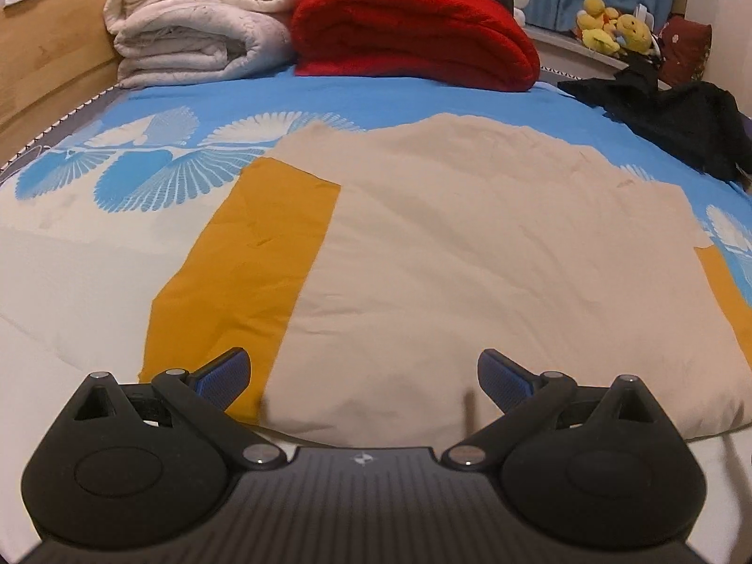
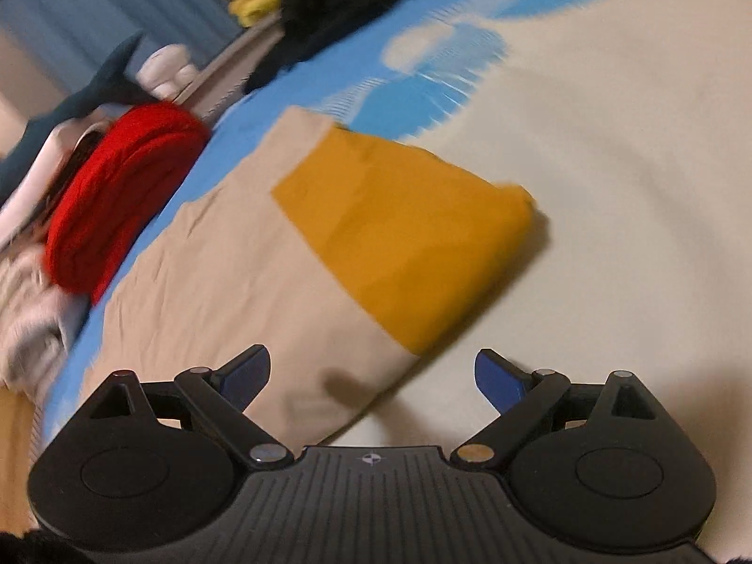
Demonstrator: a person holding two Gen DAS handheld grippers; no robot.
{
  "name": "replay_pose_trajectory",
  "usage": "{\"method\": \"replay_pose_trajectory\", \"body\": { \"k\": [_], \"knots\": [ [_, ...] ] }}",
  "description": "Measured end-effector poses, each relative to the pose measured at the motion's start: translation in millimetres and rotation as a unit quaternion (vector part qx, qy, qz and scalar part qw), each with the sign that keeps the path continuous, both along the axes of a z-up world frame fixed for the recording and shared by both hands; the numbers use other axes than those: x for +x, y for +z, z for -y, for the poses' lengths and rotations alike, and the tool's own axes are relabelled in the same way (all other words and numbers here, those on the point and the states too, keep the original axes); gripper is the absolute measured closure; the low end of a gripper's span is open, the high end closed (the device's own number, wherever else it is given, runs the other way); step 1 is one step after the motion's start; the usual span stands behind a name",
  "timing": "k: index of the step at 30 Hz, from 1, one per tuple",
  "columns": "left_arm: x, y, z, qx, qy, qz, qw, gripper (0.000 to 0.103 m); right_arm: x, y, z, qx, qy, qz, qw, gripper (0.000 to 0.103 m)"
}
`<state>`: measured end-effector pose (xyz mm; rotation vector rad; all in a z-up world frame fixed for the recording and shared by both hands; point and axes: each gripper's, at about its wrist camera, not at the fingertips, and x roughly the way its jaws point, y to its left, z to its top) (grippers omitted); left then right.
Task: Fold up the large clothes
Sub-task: 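Grasp the yellow sleeve edge of the jacket with the right gripper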
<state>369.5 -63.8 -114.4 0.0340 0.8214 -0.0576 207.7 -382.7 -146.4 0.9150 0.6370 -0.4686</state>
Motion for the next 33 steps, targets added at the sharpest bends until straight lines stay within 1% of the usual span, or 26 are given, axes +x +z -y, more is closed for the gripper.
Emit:
{"method": "replay_pose_trajectory", "body": {
  "k": [2,4,7,9,11,14,16,17,18,19,20,22,24,26,28,29,30,31,32,33],
  "knots": [
    [1.1,-1.1,1.9,0.002,0.0,-0.003,1.0,0.0,-4.2,-11.8,11.1,0.052,-0.025,0.004,0.998,0.009],
    [4.1,-3.0,4.1,0.003,-0.001,-0.006,1.0,0.0,-6.4,-17.9,18.0,0.083,-0.045,0.015,0.995,0.009],
    [7.3,-7.2,6.2,0.006,-0.005,-0.012,0.9999,0.0,-3.0,-19.7,20.0,0.085,-0.053,0.024,0.995,0.009],
    [9.9,-10.8,8.1,0.01,-0.007,-0.015,0.9998,0.0,-0.9,-19.8,18.5,0.082,-0.057,0.028,0.995,0.007],
    [12.7,-16.0,11.3,0.013,-0.01,-0.019,0.9997,0.0,4.2,-19.3,18.7,0.081,-0.05,0.037,0.995,0.007],
    [17.5,-25.1,16.8,0.018,-0.012,-0.025,0.9994,0.0,15.0,-22.7,27.9,0.088,-0.062,0.055,0.993,0.007],
    [22.3,-34.6,22.8,0.029,-0.015,-0.032,0.999,0.0,24.3,-27.9,34.3,0.097,-0.059,0.07,0.991,0.007],
    [25.1,-41.0,26.9,0.041,-0.019,-0.035,0.9984,0.0,30.7,-30.6,36.3,0.103,-0.045,0.08,0.99,0.015],
    [28.3,-50.3,32.1,0.062,-0.023,-0.038,0.9971,0.0,35.9,-33.0,36.5,0.103,-0.035,0.086,0.99,0.048],
    [29.9,-58.4,35.6,0.075,-0.027,-0.039,0.996,0.0,39.7,-35.0,35.6,0.095,-0.039,0.08,0.992,0.075],
    [29.3,-61.9,36.8,0.078,-0.027,-0.035,0.996,0.0,44.0,-39.6,36.1,0.097,-0.029,0.081,0.992,0.09],
    [26.7,-60.5,37.8,0.081,-0.022,-0.029,0.9961,0.0,41.8,-39.5,37.0,0.107,-0.04,0.103,0.988,0.093],
    [22.6,-53.2,36.6,0.071,-0.019,-0.014,0.9972,0.0,41.5,-28.2,33.8,0.087,-0.033,0.106,0.99,0.093],
    [14.7,-39.6,35.7,0.039,-0.023,0.015,0.9988,0.0,41.9,-22.7,32.3,0.074,-0.03,0.107,0.991,0.093],
    [10.9,-25.9,40.8,0.007,-0.032,0.034,0.9989,0.0,42.2,-26.5,33.6,0.079,-0.035,0.101,0.991,0.093],
    [13.0,-22.0,46.5,0.001,-0.04,0.038,0.9985,0.0,42.5,-27.9,34.2,0.08,-0.036,0.097,0.991,0.093],
    [16.6,-23.3,55.1,0.011,-0.049,0.04,0.9979,0.0,42.5,-28.5,34.2,0.081,-0.037,0.095,0.991,0.093],
    [22.0,-31.6,66.2,0.042,-0.053,0.036,0.997,0.0,42.5,-28.8,34.6,0.082,-0.038,0.094,0.991,0.093],
    [27.7,-44.4,76.2,0.077,-0.058,0.026,0.995,0.0,41.7,-29.6,34.2,0.082,-0.038,0.094,0.991,0.093],
    [31.6,-60.3,84.1,0.103,-0.067,0.02,0.9922,0.0,41.8,-30.3,34.3,0.083,-0.039,0.094,0.991,0.092]
  ]
}}
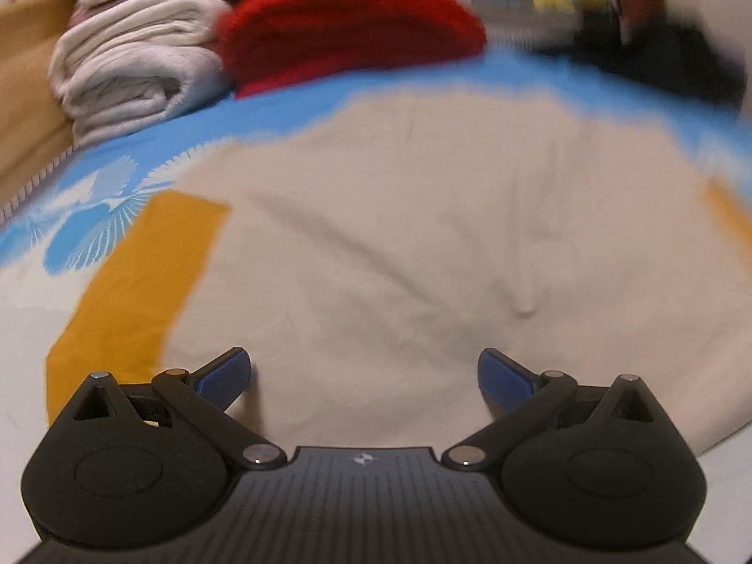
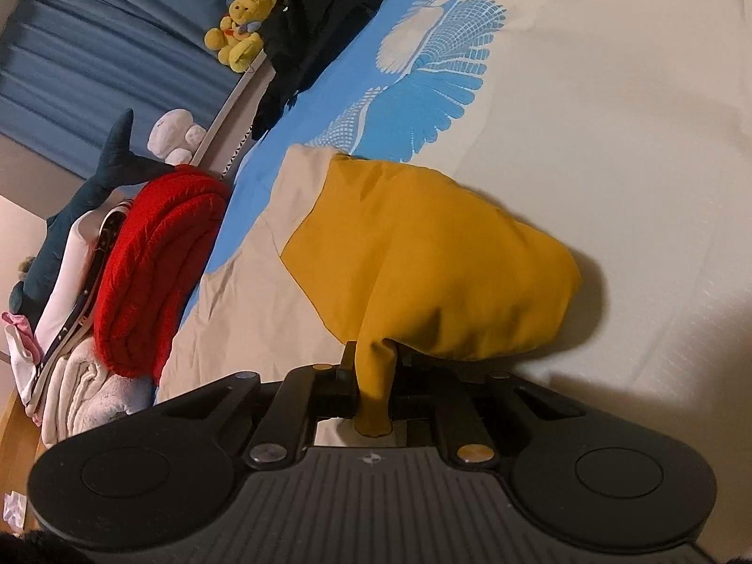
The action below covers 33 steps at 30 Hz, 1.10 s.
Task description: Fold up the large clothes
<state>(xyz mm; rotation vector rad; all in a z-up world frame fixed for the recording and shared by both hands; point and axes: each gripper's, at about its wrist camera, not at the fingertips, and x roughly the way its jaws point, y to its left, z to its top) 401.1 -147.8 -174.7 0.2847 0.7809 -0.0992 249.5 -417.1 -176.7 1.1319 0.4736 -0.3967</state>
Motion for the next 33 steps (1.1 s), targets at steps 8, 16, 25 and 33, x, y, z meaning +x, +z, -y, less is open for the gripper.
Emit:
{"method": "replay_pose_trajectory", "body": {
  "k": [8,16,25,33],
  "knots": [
    [-2.0,-15.5,-9.0,-0.035,0.014,0.019,0.9991,0.0,1.7,-4.8,2.3,0.01,-0.033,-0.039,0.999,0.093],
    [2.8,-19.6,-32.3,-0.115,0.014,-0.004,0.9933,0.0,53.1,120.7,-99.0,-0.302,0.094,-0.009,0.949,0.099],
    [-1.4,42.5,-132.7,-0.258,0.099,0.028,0.9606,0.01,106.3,156.9,-257.0,-0.454,0.282,0.035,0.844,0.1],
    [34.0,2.1,-263.3,-0.2,0.256,-0.046,0.9448,0.01,107.3,142.4,-243.9,-0.406,0.239,0.016,0.882,0.099]
  ]
}}
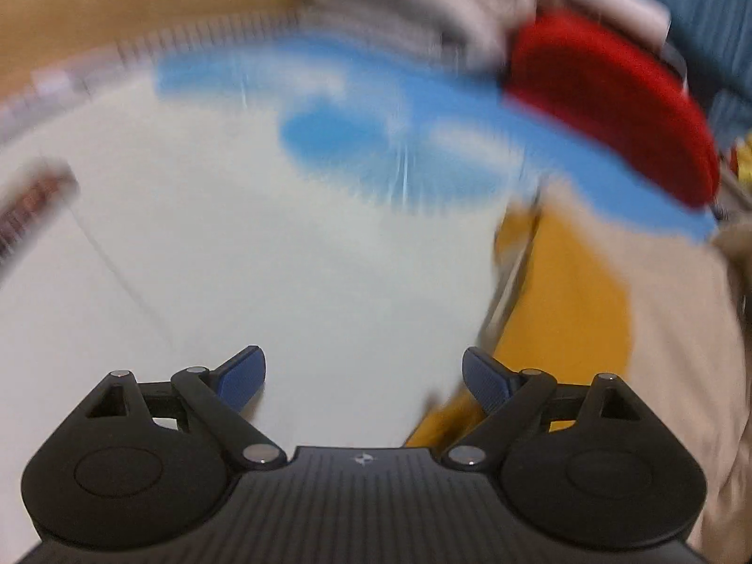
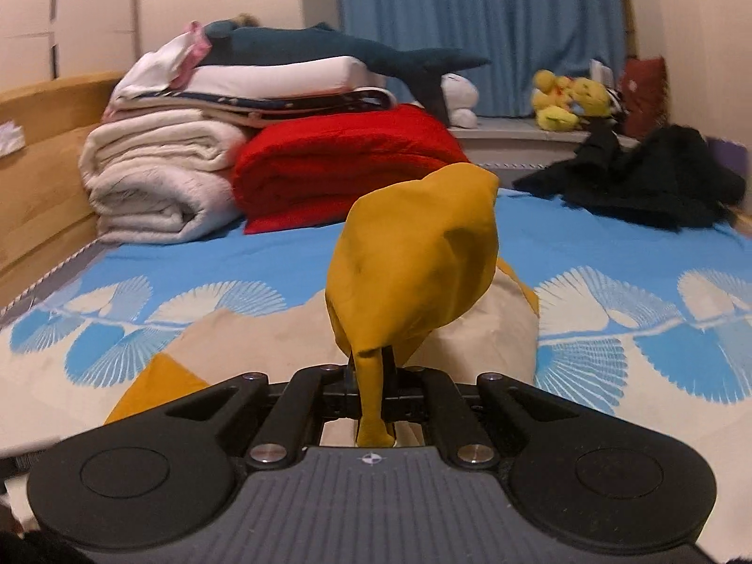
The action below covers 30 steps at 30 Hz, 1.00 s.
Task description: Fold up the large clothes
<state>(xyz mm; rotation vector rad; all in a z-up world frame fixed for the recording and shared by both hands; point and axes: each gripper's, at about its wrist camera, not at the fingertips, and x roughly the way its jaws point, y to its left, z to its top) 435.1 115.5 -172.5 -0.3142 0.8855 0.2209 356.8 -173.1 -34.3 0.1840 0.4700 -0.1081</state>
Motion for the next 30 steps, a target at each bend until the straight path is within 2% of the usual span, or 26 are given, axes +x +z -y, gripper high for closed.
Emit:
{"method": "replay_pose_trajectory", "body": {
  "k": [1,2,3,6,7,10,12,13,15,17,19,22,23,25,26,27,30],
  "knots": [
    [1.1,-8.1,-1.8,-0.005,0.001,0.001,1.0,0.011,-1.6,2.7,1.2,0.006,-0.004,0.008,1.0,0.099],
    [-2.4,-7.8,4.1,0.013,-0.002,0.017,0.9998,0.01,-3.1,8.3,-3.9,0.004,-0.001,0.019,1.0,0.1],
    [-1.5,-8.7,10.5,0.022,-0.009,0.01,0.9997,0.01,-4.8,15.1,-14.6,-0.01,0.012,0.035,0.999,0.1],
    [0.2,-8.5,11.3,0.008,-0.01,0.014,0.9998,0.01,-9.5,28.0,-67.7,-0.072,0.093,0.072,0.99,0.1],
    [1.4,-8.0,11.4,0.006,-0.01,0.015,0.9998,0.01,-10.4,23.2,-93.6,-0.1,0.137,0.071,0.983,0.1],
    [-0.4,-8.9,7.1,0.001,-0.019,0.019,0.9996,0.01,-10.3,-16.0,-156.6,-0.182,0.242,0.032,0.953,0.1],
    [2.9,-10.0,-5.1,-0.015,-0.022,0.021,0.9994,0.01,-5.8,-54.0,-183.2,-0.208,0.284,-0.026,0.936,0.1],
    [4.2,-8.8,-10.6,-0.027,-0.018,0.019,0.9993,0.01,-5.4,-70.5,-191.1,-0.21,0.296,-0.051,0.931,0.1],
    [5.7,-6.5,-21.1,-0.05,-0.007,0.019,0.9985,0.01,-12.8,-87.9,-200.2,-0.221,0.316,-0.057,0.921,0.1],
    [6.7,-4.9,-31.8,-0.065,0.005,0.017,0.9977,0.01,-16.2,-87.4,-203.1,-0.233,0.315,-0.05,0.919,0.1],
    [5.0,-0.3,-41.4,-0.076,0.022,0.014,0.9967,0.01,-13.1,-79.8,-200.7,-0.221,0.311,-0.05,0.923,0.1],
    [2.8,9.9,-59.1,-0.093,0.047,0.016,0.9945,0.01,-21.2,-78.5,-203.5,-0.255,0.316,-0.039,0.913,0.099],
    [1.6,15.2,-64.6,-0.092,0.054,0.02,0.9941,0.01,-24.0,-79.8,-206.3,-0.267,0.32,-0.037,0.908,0.096],
    [-2.0,27.4,-73.2,-0.088,0.063,0.031,0.9936,0.01,-31.8,-79.7,-210.7,-0.271,0.337,-0.037,0.901,0.077],
    [-4.4,35.2,-77.4,-0.088,0.068,0.038,0.9931,0.01,-36.3,-78.8,-211.1,-0.262,0.352,-0.04,0.898,0.062],
    [-6.9,43.7,-80.8,-0.093,0.068,0.047,0.9922,0.01,-41.0,-77.0,-209.9,-0.244,0.374,-0.047,0.894,0.056],
    [-19.1,72.5,-82.2,-0.122,0.044,0.078,0.9885,0.01,-50.6,-72.1,-207.8,-0.17,0.426,-0.071,0.886,0.056]
  ]
}}
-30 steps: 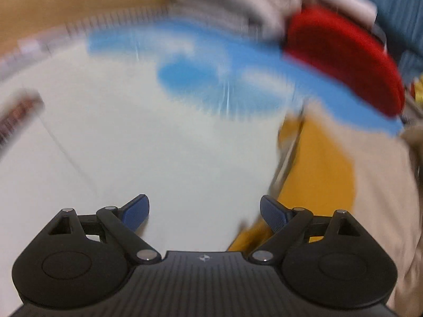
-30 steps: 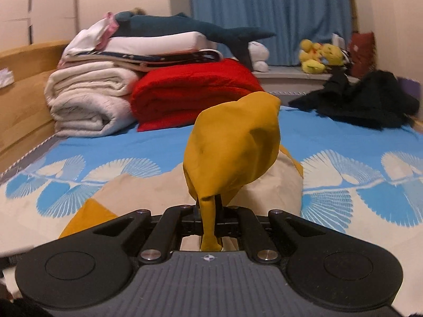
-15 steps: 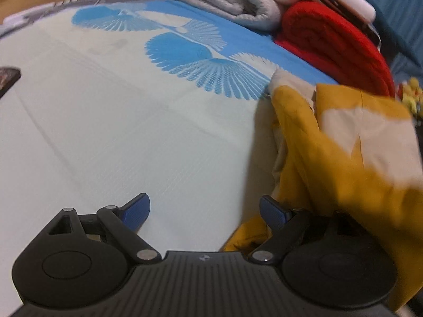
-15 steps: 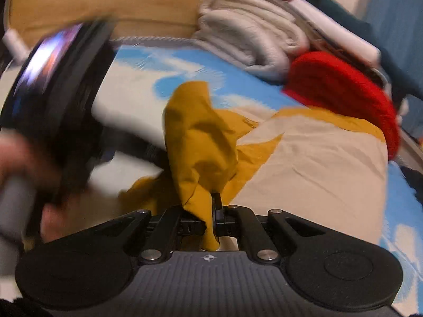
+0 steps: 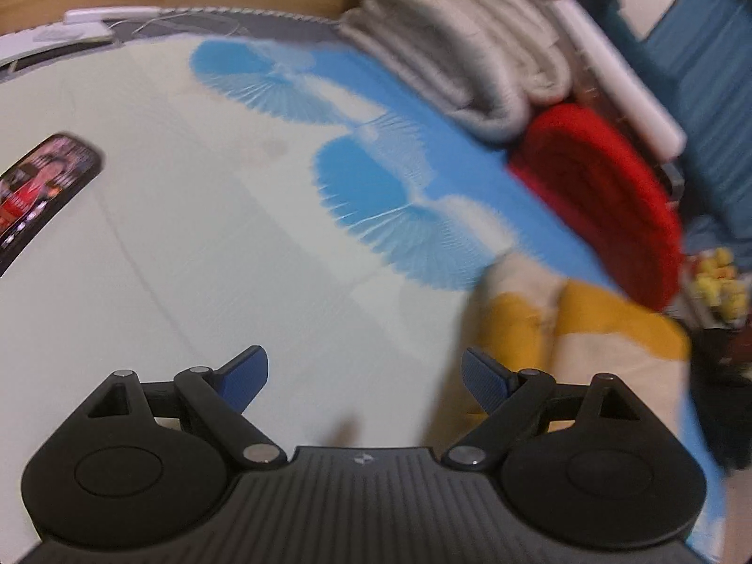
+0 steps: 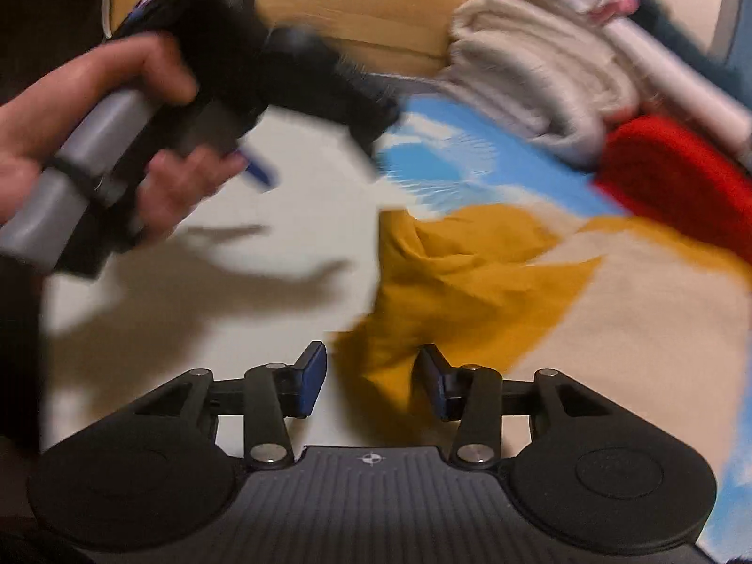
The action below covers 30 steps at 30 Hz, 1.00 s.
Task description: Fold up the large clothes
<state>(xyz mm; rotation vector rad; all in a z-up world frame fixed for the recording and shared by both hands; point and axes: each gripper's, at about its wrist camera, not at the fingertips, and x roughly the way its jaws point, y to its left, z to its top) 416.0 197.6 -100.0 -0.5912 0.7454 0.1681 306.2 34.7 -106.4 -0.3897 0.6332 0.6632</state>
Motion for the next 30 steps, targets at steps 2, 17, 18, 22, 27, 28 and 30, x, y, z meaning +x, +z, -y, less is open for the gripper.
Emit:
{"method": "replay_pose_trajectory", "body": {
  "k": [2,17,18,22,27,28,30],
  "knots": [
    [-6.1,14.7,9.2,-0.024,-0.033,0.023,0.9989,0.01,-3.0,9.8,9.8,0.035,-0.009,-0.018,0.999,0.062],
    [6.2,-52.8,105.0,0.118,-0.115,-0.069,0.9838,0.008,5.7,-4.9,127.0,0.062,-0.265,0.01,0.962,0.06],
    [6.6,-59.2,104.0,0.121,-0.112,-0.074,0.9835,0.006,4.7,-17.5,123.0,0.057,-0.261,0.006,0.964,0.059],
    [4.0,-62.5,113.1,0.178,-0.114,-0.061,0.9756,0.0,11.7,-33.2,105.3,0.034,-0.252,0.035,0.966,0.054],
    [2.8,-54.4,109.4,0.16,-0.101,-0.063,0.9799,0.0,-3.2,-12.0,121.0,0.048,-0.238,0.027,0.97,0.055],
    [-1.1,-49.9,107.0,0.165,-0.101,-0.06,0.9793,0.0,-6.1,-3.0,128.7,0.064,-0.245,0.02,0.967,0.055],
    [-4.6,-44.0,106.8,0.179,-0.102,-0.057,0.977,0.0,-16.4,8.1,144.3,0.092,-0.269,0.019,0.959,0.055]
  ]
}}
